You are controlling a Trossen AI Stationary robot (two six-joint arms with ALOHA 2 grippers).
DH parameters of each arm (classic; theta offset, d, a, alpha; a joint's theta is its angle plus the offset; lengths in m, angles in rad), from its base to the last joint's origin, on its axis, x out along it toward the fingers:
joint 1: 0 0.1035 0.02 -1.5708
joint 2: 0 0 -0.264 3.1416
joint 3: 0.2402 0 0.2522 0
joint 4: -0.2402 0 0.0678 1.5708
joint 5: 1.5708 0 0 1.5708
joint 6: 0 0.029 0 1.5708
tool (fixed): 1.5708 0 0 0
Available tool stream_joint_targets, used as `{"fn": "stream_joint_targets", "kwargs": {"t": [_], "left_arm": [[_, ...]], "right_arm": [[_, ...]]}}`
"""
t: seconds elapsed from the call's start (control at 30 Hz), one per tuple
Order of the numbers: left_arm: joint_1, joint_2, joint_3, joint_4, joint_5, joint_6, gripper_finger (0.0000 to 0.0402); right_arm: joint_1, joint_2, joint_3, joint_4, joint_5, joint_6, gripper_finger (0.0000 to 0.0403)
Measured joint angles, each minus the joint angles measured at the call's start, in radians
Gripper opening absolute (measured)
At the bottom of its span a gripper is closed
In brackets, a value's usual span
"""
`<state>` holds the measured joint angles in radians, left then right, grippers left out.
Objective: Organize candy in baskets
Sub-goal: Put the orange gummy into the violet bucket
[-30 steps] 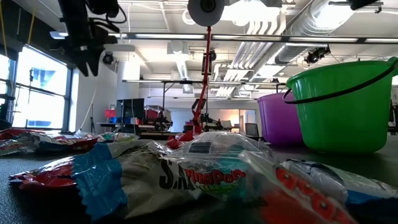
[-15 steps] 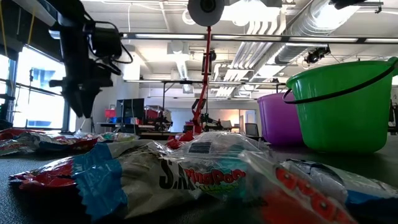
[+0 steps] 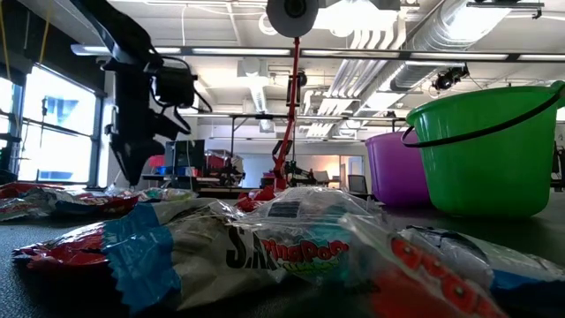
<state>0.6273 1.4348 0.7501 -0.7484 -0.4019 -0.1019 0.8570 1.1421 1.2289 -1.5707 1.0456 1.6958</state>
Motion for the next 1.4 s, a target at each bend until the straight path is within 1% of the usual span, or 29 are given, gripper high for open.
{"fn": "stream_joint_targets", "kwargs": {"t": [0.1,0.13,0.17,0.27,0.3,0.5,0.6,0.67,0.73,0.83,0.93,1.0,1.13,1.27,1.4], "left_arm": [[0.001,0.040,0.012,0.000,-0.102,0.032,0.0127],[0.004,0.053,0.015,-0.001,-0.107,0.035,0.0127],[0.008,0.065,0.018,0.000,-0.093,0.035,0.0127],[0.016,0.110,0.018,0.020,0.006,0.036,0.0127],[0.019,0.128,0.018,0.026,0.018,0.035,0.0127],[0.017,0.220,0.024,0.040,-0.010,0.002,0.0127],[0.008,0.233,0.025,0.047,-0.025,-0.008,0.0126],[0.000,0.228,0.022,0.047,-0.027,-0.044,0.0123],[-0.004,0.219,0.026,0.044,-0.018,-0.086,0.0111],[-0.006,0.206,0.039,0.031,0.001,-0.130,0.0074],[-0.006,0.196,0.056,0.011,0.055,-0.165,0.0024],[-0.006,0.183,0.064,0.007,0.105,-0.196,0.0007],[-0.016,0.150,0.080,0.004,0.238,-0.259,0.0012],[-0.047,0.095,0.109,0.004,0.375,-0.309,0.0002],[-0.099,0.015,0.156,0.014,0.461,-0.353,0.0003]], "right_arm": [[0.000,-0.015,0.000,0.000,0.006,-0.003,0.0107],[0.000,-0.018,0.000,0.000,0.006,-0.003,0.0107],[0.000,-0.021,0.000,0.000,0.006,-0.003,0.0107],[0.000,-0.025,0.000,0.000,0.006,-0.003,0.0107],[0.000,-0.025,0.000,0.000,0.006,-0.003,0.0107],[0.000,-0.025,0.000,0.000,0.007,-0.021,0.0107],[0.000,-0.025,0.000,0.000,0.008,-0.022,0.0107],[0.000,-0.025,0.000,0.000,0.009,-0.022,0.0107],[0.000,-0.025,0.000,0.000,0.009,-0.022,0.0107],[0.000,-0.025,0.000,0.000,0.009,-0.022,0.0107],[0.000,-0.025,0.000,0.000,0.009,-0.031,0.0107],[0.000,-0.026,0.000,0.000,0.009,-0.037,0.0107],[0.000,-0.025,0.000,0.000,0.050,-0.037,0.0107],[0.000,-0.025,0.000,0.002,0.104,-0.037,0.0107],[-0.018,-0.025,0.000,0.013,0.174,-0.035,0.0107]]}}
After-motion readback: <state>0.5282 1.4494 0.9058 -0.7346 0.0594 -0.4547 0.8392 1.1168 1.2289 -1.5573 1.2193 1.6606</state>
